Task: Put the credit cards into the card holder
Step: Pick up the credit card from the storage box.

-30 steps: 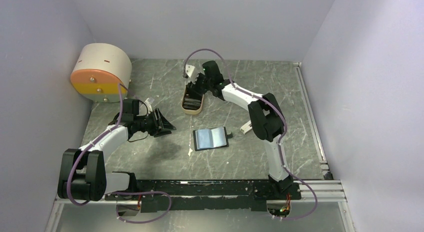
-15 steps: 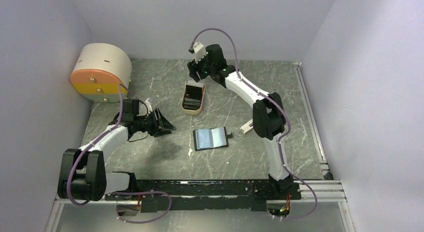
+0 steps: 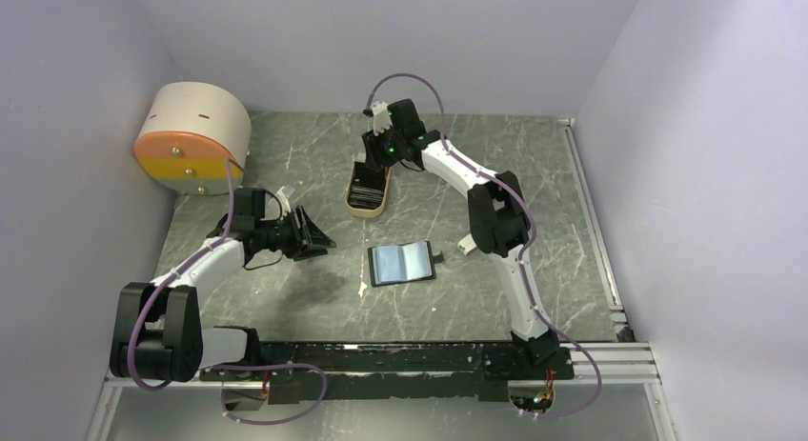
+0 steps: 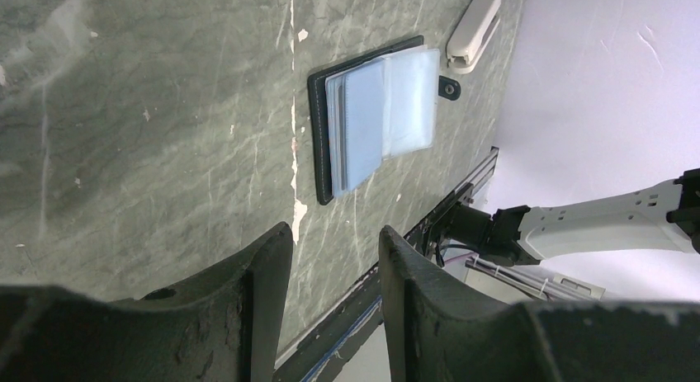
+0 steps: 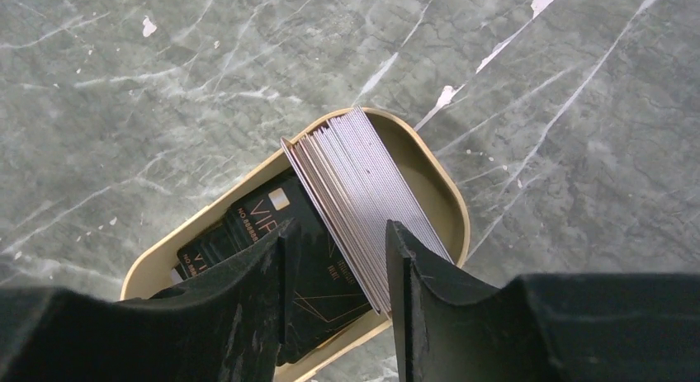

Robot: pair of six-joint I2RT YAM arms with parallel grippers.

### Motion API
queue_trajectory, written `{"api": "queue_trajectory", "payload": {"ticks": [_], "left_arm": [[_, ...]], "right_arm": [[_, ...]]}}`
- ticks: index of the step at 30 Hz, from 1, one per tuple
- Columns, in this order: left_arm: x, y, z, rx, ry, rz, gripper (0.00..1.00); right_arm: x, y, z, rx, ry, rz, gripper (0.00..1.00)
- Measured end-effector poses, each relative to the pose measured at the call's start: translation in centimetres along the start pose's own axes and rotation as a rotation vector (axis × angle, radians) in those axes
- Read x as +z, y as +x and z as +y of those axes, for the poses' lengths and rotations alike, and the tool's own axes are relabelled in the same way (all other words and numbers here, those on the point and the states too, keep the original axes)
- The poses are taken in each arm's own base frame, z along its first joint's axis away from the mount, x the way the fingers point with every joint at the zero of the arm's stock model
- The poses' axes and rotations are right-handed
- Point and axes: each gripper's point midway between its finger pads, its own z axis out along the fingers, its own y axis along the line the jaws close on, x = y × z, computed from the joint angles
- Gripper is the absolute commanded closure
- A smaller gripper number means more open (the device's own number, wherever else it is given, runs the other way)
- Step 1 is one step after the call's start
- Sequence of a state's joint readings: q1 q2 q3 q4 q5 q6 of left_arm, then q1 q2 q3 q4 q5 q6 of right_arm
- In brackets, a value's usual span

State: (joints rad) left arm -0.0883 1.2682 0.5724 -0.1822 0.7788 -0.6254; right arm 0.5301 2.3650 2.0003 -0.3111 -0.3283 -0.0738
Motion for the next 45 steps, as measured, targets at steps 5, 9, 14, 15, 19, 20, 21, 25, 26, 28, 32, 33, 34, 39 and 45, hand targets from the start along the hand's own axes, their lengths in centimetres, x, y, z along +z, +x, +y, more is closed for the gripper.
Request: {"api": "queue_trajectory", "payload": {"ticks": [5,9,14,15,19,20,21,25,26,28,32,33,34,39,45], "left_arm": [[0.0,0.0,0.0,0.002,0.003,-0.001,0.51],[0.0,0.1,0.1,0.000,0.003,0.001,0.51],[0.1,0.1,0.1,-0.002,0.002,0.003,0.51],[0.1,0.1,0.2,-0.003,0.001,0.004,0.51],[0.1,0.2,0.2,-0.004,0.001,0.005,0.51],[0.1,0.2,0.2,-0.004,0.001,0.005,0.51],[0.1,0.2,0.2,-0.004,0.001,0.005,0.51],[0.1,0.2,0.2,-0.004,0.001,0.005,0.51],[0.1,0.1,0.2,-0.004,0.001,0.005,0.51],[0.1,0.1,0.2,-0.004,0.001,0.005,0.51],[0.1,0.1,0.2,-0.004,0.001,0.005,0.51],[0.1,0.2,0.2,-0.004,0.001,0.005,0.51],[0.1,0.1,0.2,-0.004,0.001,0.005,0.51],[0.1,0.1,0.2,-0.004,0.001,0.005,0.51],[0.2,0.2,0.2,-0.005,0.001,0.006,0.51]], "right_arm": [[-0.1,-0.4,0.1,0.006,-0.004,-0.004,0.54],[-0.1,-0.4,0.3,0.008,-0.011,-0.003,0.55],[-0.1,-0.3,0.6,0.011,-0.032,-0.002,0.55],[-0.1,-0.3,0.7,0.013,-0.035,-0.002,0.55],[-0.2,-0.3,0.9,0.014,-0.045,-0.002,0.56],[-0.2,-0.4,0.9,0.014,-0.048,-0.002,0.56],[-0.2,-0.3,1.0,0.014,-0.050,-0.002,0.56],[-0.2,-0.1,1.2,0.018,-0.062,0.002,0.57],[-0.1,0.1,1.3,0.021,-0.067,0.007,0.57],[-0.1,0.2,1.4,0.022,-0.072,0.007,0.58],[-0.3,0.3,1.7,0.026,-0.083,0.008,0.59],[-0.4,0.3,1.7,0.027,-0.085,0.008,0.59],[-0.4,0.3,1.8,0.028,-0.087,0.009,0.59],[-0.7,0.4,1.9,0.031,-0.087,0.011,0.59],[-0.7,0.2,2.2,0.026,-0.088,0.008,0.60]]}}
